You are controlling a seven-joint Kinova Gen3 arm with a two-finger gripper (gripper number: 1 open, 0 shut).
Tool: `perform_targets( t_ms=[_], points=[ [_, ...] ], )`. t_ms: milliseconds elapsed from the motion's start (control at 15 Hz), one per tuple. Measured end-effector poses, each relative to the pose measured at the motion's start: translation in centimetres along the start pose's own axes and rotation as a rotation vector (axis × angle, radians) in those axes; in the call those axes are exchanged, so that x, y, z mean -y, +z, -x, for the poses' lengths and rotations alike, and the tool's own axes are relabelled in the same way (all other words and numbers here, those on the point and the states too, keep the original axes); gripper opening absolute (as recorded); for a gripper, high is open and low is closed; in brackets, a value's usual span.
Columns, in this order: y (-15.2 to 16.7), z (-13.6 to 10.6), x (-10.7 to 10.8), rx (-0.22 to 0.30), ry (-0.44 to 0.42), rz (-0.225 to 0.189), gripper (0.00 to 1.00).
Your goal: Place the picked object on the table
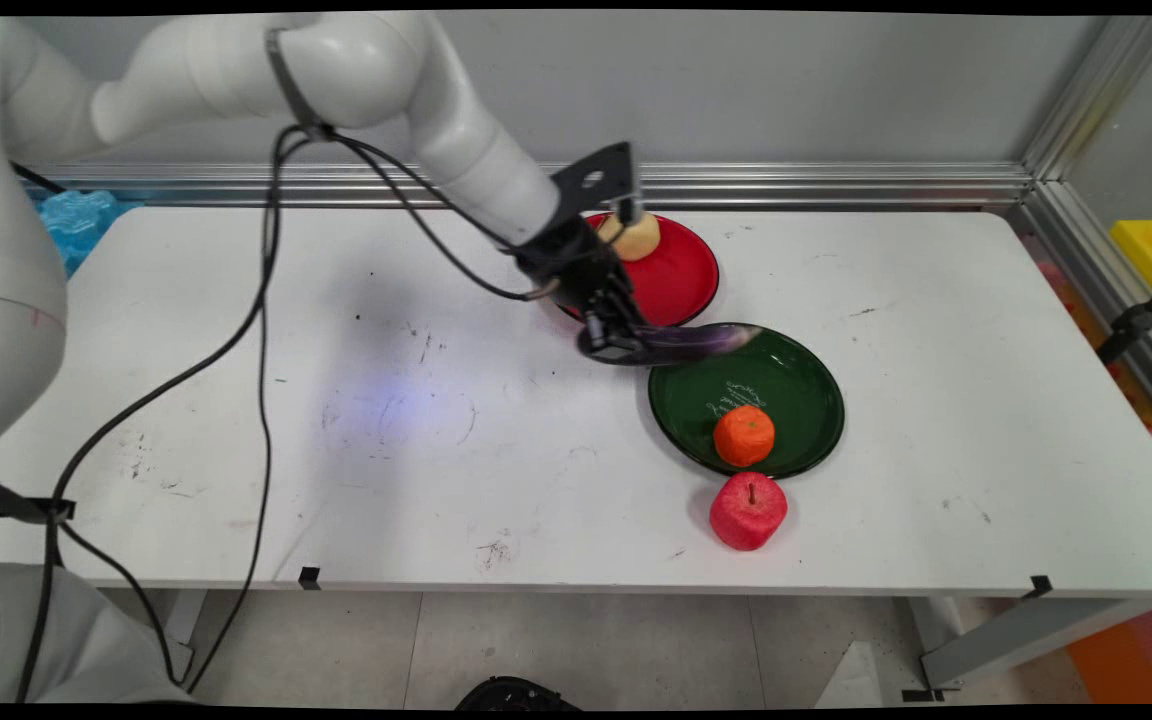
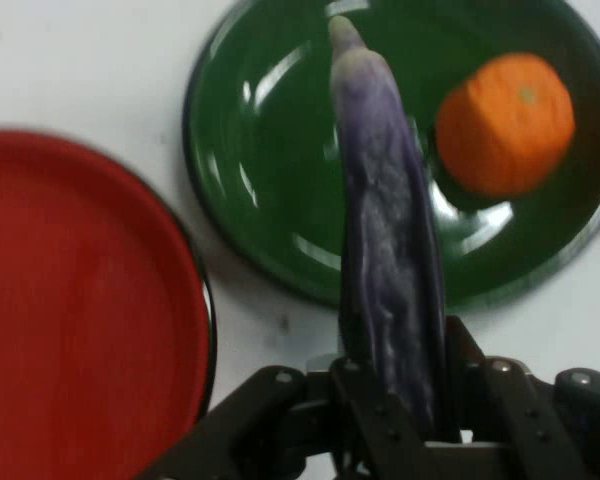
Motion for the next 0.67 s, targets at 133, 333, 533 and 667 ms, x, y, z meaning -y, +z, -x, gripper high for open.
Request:
perform_targets(
  t_ms=[133, 333, 533, 667],
  points=[
    [-1.5, 1.7, 0.0, 0.031, -0.01, 0.007, 0.0],
    [-2.9, 3.7, 0.1, 0.066, -0.019, 0.012, 0.0],
    [-4.2, 6.1, 0.4, 0.1, -0.029, 0.011, 0.0],
    [-4.8, 7.6, 0.6, 0.121, -0.035, 0.007, 0.0]
  ],
)
